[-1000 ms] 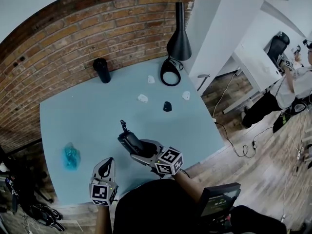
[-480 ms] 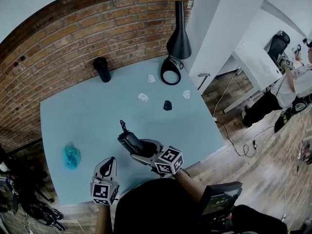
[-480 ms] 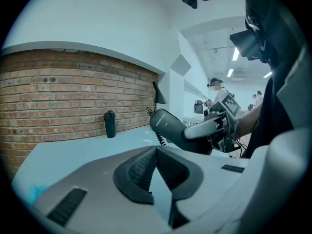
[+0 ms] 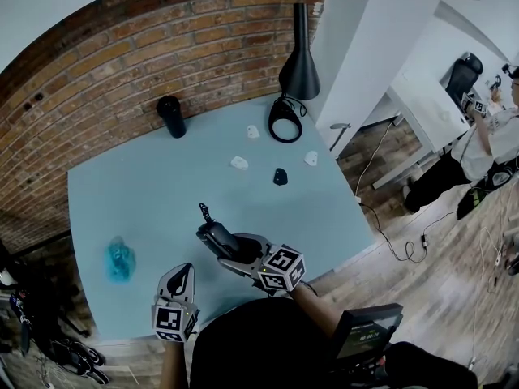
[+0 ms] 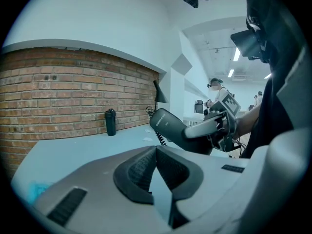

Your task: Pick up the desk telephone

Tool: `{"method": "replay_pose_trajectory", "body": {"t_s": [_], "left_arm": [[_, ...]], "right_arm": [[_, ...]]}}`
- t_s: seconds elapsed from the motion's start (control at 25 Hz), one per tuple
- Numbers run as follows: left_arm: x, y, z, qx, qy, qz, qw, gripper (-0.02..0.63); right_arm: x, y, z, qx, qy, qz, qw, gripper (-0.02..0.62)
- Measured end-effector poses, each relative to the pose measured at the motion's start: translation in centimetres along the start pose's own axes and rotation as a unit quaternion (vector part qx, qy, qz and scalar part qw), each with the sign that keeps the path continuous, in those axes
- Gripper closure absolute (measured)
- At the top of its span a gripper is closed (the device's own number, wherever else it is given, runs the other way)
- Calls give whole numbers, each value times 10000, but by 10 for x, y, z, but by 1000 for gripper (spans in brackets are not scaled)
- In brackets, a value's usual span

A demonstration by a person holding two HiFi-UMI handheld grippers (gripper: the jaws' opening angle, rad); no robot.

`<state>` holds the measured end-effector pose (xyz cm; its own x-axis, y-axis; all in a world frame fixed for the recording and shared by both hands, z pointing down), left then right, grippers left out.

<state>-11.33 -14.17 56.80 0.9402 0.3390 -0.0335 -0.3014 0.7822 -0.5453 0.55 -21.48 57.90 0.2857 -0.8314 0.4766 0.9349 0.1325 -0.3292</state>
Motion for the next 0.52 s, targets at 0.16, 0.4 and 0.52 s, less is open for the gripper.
{"method": "replay_pose_trajectory", "body": {"t_s": [0.16, 0.4, 0.52], "left_arm": [[-3, 1, 5, -32, 16, 1, 10000, 592], [-4, 1, 11, -113, 51, 1, 9999, 592], [-4, 1, 12, -136, 72, 20, 9999, 592]], "right_arm": [[-1, -2, 4, -38, 23, -3, 10000, 304], [0, -6, 8, -125, -10, -6, 9999, 304], [-2, -8, 9, -163, -1, -21, 9999, 304]]}}
Point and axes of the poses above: the fingertips, and each gripper's own axes: y backward along the fingers, x to its right, z out of its underside, the point moved 3 cm from there along y, backward along the fingers, and after that the axes turned 12 degrees about -x, right-handed, at the moved point
